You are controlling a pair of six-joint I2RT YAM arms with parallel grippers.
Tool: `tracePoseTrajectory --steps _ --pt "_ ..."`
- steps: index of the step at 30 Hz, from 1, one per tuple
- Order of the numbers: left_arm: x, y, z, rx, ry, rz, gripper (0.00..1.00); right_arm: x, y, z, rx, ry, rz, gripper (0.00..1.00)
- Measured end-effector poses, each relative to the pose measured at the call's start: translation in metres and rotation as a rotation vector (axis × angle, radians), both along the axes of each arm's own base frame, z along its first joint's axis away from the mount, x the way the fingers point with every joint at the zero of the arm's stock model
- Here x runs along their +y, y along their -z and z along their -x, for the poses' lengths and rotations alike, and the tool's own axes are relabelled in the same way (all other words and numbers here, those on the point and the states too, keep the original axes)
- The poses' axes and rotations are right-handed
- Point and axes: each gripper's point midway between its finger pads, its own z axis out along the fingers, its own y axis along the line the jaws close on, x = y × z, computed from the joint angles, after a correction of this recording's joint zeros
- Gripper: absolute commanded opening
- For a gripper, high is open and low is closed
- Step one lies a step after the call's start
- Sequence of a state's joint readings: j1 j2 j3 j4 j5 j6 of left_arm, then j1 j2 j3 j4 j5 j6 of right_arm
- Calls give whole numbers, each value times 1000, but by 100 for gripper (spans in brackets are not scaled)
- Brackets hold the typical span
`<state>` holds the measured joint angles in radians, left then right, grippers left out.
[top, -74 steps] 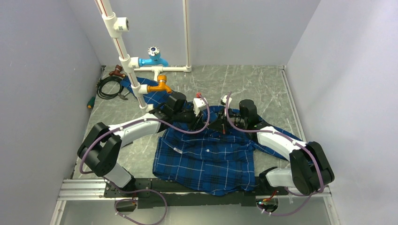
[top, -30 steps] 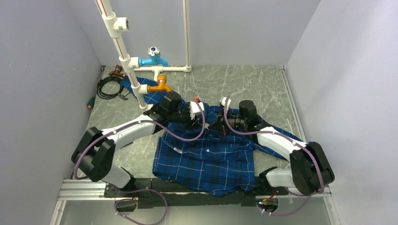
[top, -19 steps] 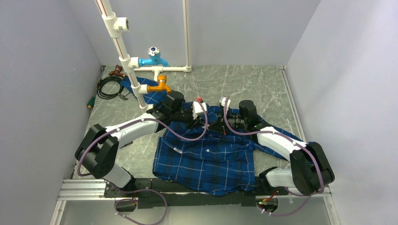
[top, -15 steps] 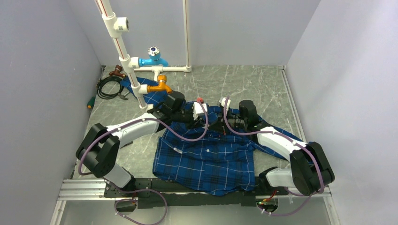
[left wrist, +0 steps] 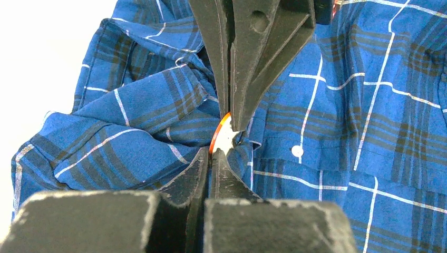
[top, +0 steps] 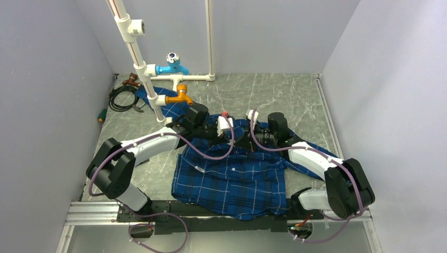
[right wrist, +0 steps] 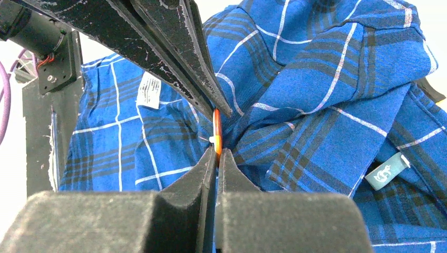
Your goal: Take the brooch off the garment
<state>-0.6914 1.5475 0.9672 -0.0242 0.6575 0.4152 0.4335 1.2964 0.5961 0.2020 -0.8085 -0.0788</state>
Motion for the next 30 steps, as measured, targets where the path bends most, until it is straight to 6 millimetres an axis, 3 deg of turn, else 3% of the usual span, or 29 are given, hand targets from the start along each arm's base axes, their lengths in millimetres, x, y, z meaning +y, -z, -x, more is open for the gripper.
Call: tracePoseTrajectory --steps 2,4,13,23,30 --pt "0 0 0 2 -1 -1 0 0 0 0 4 2 0 26" --pt "0 0 0 10 -7 -5 0 0 0 -1 8 4 0 35" --pt "9 4 -13 49 -73 -20 0 -4 1 -2 -10 0 13 45" --pt "10 1 -15 73 -92 -16 0 -5 15 -4 -12 -16 43 47" --pt "12 0 -16 88 -105 -16 0 -5 25 -5 -11 -30 63 32"
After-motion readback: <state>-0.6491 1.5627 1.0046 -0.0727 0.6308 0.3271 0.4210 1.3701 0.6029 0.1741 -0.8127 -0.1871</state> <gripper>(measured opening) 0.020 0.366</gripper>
